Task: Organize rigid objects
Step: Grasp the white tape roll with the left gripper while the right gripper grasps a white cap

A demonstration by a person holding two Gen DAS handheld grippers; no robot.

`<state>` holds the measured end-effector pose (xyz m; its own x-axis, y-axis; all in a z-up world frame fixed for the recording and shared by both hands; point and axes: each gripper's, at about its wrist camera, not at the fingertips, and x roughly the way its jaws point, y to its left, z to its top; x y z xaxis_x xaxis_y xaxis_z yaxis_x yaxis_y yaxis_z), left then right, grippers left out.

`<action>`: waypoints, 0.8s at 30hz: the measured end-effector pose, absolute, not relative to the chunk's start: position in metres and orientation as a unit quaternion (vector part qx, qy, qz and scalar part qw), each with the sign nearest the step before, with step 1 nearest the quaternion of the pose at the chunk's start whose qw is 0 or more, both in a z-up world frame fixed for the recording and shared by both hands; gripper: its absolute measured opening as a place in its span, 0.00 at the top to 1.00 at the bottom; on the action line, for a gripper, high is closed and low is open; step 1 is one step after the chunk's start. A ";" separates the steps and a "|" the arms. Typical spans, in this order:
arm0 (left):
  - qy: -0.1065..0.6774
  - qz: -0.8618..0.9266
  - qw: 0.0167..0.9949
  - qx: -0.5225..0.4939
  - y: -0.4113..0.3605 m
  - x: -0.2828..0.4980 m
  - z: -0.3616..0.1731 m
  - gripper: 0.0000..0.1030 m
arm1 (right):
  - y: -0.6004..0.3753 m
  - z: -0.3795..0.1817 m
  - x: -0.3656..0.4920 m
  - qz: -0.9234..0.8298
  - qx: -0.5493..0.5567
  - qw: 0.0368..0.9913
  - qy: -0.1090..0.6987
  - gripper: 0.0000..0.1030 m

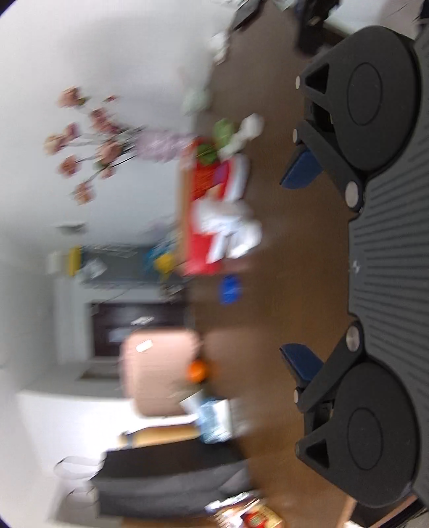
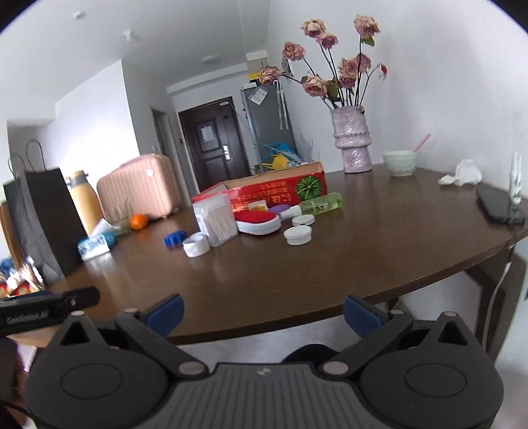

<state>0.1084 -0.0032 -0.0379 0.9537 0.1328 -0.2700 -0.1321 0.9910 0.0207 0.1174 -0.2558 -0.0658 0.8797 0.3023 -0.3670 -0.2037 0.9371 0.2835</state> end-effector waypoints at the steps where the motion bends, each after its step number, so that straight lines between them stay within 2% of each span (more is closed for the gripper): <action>1: 0.125 0.077 0.989 0.008 -0.004 0.112 -0.039 0.01 | -0.258 -0.067 0.120 0.135 0.124 0.961 0.207 0.00; 6: 0.158 0.044 0.986 0.042 -0.006 0.145 -0.040 0.00 | -0.258 -0.082 0.144 0.186 0.148 0.942 0.238 0.00; 12: 0.227 0.019 0.973 0.046 -0.013 0.187 -0.047 0.00 | -0.246 -0.076 0.170 0.184 0.083 0.946 0.253 0.00; 16: 0.246 0.028 0.968 0.045 -0.014 0.212 -0.050 0.00 | -0.247 -0.074 0.204 0.151 0.054 0.947 0.279 0.00; 24: 0.278 0.014 0.960 0.031 -0.012 0.265 -0.049 0.00 | -0.246 -0.067 0.267 0.162 -0.001 0.955 0.249 0.00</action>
